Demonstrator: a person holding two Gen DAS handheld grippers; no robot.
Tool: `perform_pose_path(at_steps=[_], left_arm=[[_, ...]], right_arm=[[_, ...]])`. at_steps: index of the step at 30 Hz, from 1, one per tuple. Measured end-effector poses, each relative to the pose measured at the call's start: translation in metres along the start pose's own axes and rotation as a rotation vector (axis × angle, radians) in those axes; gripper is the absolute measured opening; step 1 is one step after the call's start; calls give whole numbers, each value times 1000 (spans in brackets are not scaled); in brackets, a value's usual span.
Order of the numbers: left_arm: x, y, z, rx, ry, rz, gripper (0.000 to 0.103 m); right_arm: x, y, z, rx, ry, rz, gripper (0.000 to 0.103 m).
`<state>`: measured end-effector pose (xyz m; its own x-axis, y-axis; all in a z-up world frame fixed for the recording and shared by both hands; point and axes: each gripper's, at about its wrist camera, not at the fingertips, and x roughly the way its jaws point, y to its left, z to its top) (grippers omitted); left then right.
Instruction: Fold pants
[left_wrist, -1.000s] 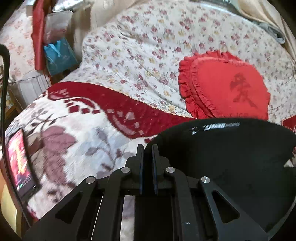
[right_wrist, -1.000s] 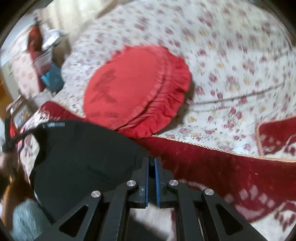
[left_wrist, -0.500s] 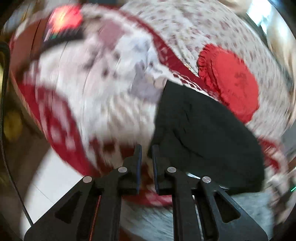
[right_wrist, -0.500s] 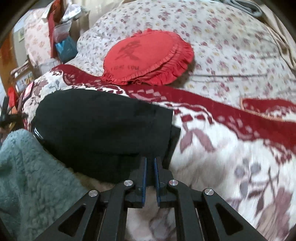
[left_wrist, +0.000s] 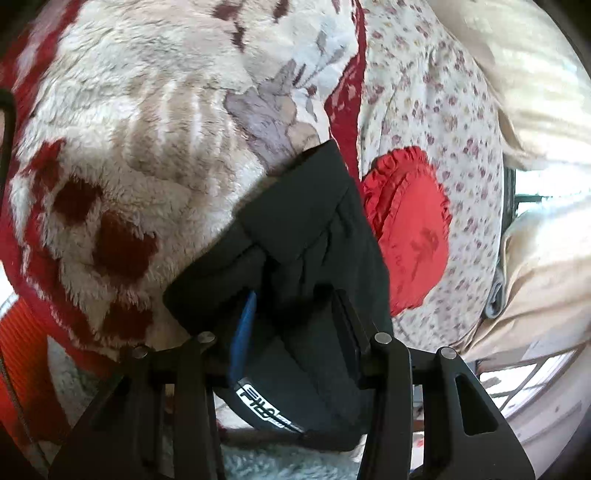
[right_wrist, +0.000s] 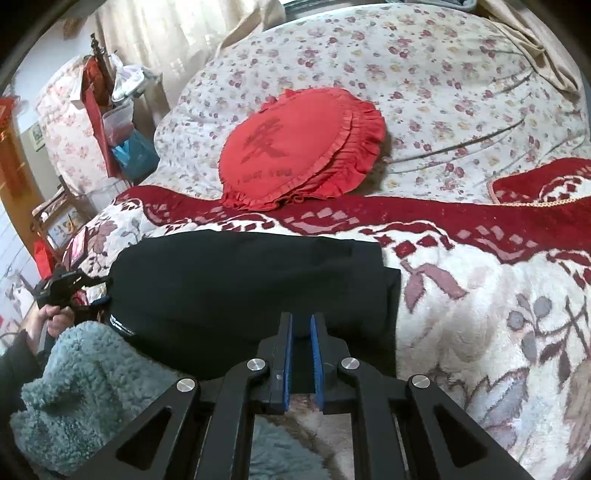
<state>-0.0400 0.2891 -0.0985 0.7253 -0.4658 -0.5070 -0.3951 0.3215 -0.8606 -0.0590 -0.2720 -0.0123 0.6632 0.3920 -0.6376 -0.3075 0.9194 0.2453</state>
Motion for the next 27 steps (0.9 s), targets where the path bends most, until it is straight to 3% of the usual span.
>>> perform_pose_path(at_steps=[3,8,12,16,20,26,27], left_arm=[[2,-1,1,-5,-15,-11,42],[9,-9,6,-11,-53,-94,43],[1,-14,1,66,-99,-45,42],[2,-35,-9,232,-136,32,38],[11,-49,-17,342,-134,63,38],[17,-49,-16,342,-127,66,37],[17,-47,-15,329,-124,65,32]], right_arm=[[0,-1,-1,9,-11,2,8],[5,-6,-1,53,-10,16,8],[1,-21,2,155,-22,52,8],[7,-61,-3,432,-26,175,8],[24,-92,-17,734,-17,398,8],[43,-112,-38,962,27,395,9],[44,-115,-41,993,22,399,9]])
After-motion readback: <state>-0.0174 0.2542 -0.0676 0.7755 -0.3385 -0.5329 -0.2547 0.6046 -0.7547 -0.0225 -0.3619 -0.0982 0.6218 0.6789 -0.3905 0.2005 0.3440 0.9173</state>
